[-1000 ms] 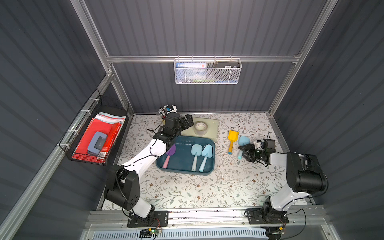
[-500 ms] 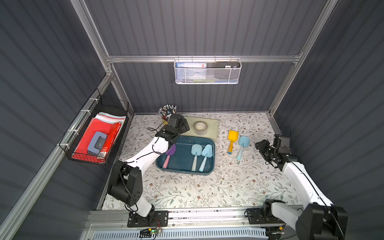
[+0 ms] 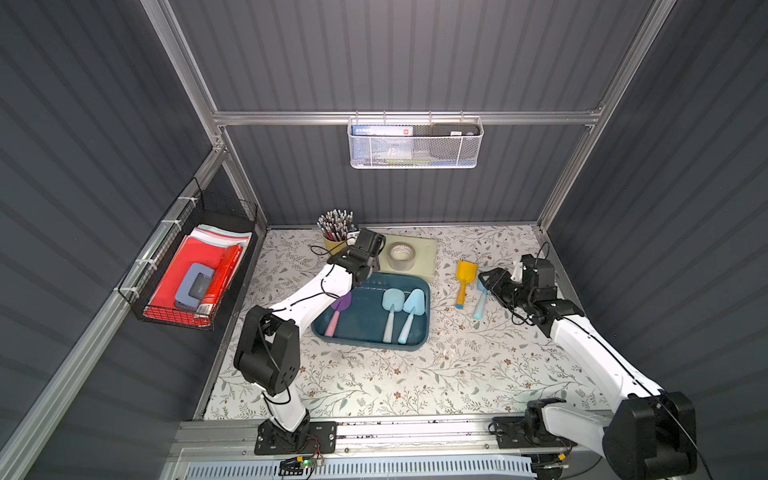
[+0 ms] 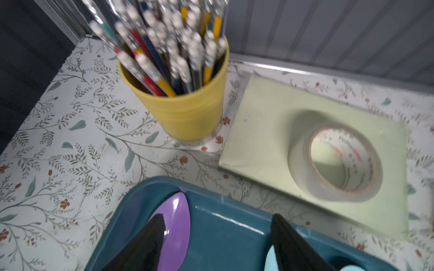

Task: Take the shovel out of the storage box
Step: Pick up the shovel from the storage box.

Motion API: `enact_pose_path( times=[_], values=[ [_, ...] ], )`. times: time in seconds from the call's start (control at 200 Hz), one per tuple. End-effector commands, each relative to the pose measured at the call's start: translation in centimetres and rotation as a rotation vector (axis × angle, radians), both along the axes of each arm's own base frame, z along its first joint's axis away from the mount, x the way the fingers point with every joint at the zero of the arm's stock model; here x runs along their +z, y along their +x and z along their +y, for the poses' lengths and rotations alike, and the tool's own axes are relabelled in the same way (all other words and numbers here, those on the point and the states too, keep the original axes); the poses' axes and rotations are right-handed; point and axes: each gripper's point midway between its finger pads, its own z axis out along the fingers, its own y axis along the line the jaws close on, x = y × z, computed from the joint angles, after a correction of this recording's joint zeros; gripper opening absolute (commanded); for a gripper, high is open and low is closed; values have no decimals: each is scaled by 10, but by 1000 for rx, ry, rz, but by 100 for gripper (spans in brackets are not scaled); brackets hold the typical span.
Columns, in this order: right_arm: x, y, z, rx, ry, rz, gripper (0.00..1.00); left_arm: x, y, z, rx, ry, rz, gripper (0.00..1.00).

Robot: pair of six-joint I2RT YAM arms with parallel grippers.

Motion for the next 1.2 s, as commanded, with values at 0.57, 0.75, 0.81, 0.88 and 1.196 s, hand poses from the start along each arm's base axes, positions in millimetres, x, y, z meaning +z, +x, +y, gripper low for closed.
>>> enact_pose_path(
  times=[0.57, 0.75, 0.81, 0.88, 1.196],
  values=[
    [-8, -2, 10, 39, 15, -4, 58, -133, -50, 25, 170, 341, 351, 76],
    [-12, -2, 10, 41, 11, 4, 58, -136, -43, 28, 193, 379, 327, 75],
    [-14, -1, 10, 45, 10, 8, 58, -138, -43, 27, 191, 376, 327, 74],
    [-14, -1, 10, 45, 10, 10, 58, -143, -44, 29, 192, 384, 333, 73],
    [-17, -1, 12, 51, 12, 14, 58, -136, -42, 54, 236, 353, 301, 61]
  ],
)
